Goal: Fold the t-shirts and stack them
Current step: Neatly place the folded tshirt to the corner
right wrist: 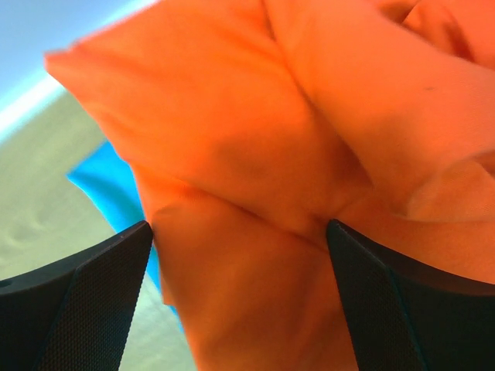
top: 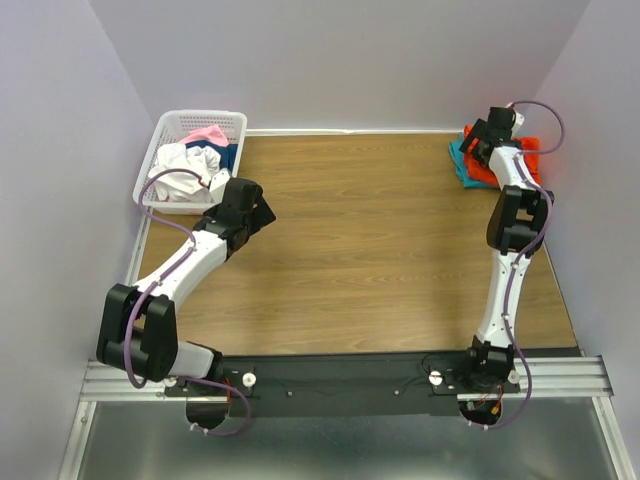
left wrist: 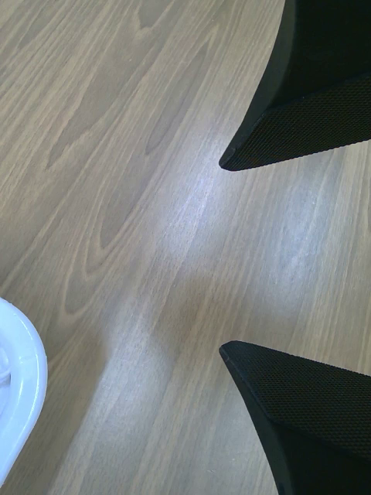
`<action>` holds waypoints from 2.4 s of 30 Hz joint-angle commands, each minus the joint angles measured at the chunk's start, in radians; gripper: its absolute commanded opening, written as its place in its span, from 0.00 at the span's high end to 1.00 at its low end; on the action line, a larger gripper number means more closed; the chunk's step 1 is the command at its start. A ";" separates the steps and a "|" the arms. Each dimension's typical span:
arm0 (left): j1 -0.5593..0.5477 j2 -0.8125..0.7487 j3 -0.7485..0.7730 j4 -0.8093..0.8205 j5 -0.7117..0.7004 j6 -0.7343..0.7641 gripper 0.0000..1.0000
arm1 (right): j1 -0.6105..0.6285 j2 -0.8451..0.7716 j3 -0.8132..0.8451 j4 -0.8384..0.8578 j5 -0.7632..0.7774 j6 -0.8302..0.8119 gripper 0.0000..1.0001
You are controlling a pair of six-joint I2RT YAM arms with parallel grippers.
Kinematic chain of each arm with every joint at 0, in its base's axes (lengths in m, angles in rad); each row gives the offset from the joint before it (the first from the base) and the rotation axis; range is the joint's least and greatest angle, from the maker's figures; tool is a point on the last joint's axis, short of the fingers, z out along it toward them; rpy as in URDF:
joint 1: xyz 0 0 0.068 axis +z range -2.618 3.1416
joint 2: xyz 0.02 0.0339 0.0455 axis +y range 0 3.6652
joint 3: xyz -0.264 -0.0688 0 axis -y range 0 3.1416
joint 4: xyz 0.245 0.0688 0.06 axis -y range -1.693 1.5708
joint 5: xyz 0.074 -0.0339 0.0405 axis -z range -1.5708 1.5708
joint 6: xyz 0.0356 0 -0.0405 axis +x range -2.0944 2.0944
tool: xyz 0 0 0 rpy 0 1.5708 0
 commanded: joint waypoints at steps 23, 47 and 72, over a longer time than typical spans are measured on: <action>0.008 0.029 -0.038 0.084 0.023 0.027 0.02 | 0.120 -0.055 -0.010 -0.016 0.315 -0.387 0.00; 0.025 0.098 0.071 0.003 0.030 0.036 0.02 | -0.014 0.005 0.083 -0.016 0.079 0.005 0.00; 0.025 0.103 0.039 0.012 0.035 0.032 0.02 | -0.081 0.148 0.298 0.510 0.074 -0.005 0.00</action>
